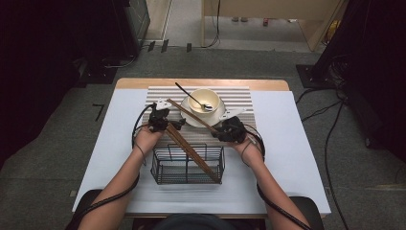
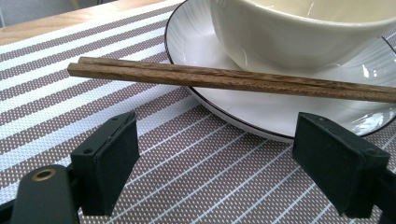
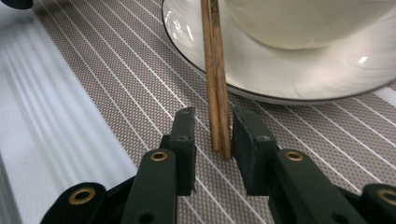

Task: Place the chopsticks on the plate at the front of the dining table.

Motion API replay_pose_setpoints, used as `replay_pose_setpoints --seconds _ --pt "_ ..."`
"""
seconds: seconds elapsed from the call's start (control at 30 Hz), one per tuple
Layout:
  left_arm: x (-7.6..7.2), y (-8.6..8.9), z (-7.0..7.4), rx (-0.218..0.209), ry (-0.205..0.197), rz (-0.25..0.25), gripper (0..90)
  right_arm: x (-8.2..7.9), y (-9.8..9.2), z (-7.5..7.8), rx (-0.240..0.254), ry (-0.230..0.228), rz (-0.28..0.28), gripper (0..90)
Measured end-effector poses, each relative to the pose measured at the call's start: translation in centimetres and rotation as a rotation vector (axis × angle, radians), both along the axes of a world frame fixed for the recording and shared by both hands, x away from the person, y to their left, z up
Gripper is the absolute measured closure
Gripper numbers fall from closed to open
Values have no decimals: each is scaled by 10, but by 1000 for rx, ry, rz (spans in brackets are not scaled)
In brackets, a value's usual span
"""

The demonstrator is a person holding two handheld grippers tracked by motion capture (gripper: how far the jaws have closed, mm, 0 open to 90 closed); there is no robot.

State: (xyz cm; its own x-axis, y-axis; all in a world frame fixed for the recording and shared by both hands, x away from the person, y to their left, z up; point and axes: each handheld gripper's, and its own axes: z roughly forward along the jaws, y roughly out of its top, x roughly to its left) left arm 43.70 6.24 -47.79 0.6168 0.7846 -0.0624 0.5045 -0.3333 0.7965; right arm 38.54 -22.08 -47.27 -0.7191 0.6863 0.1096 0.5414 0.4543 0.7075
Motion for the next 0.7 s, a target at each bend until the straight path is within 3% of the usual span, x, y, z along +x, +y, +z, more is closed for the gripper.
replay_pose_setpoints --seconds 0.27,0.7 --pt "2 -3 1 -3 -1 -7 152 -4 -9 2 4 9 -21 809" --pt "8 -7 2 -11 -5 -5 153 2 6 3 5 11 -25 816"
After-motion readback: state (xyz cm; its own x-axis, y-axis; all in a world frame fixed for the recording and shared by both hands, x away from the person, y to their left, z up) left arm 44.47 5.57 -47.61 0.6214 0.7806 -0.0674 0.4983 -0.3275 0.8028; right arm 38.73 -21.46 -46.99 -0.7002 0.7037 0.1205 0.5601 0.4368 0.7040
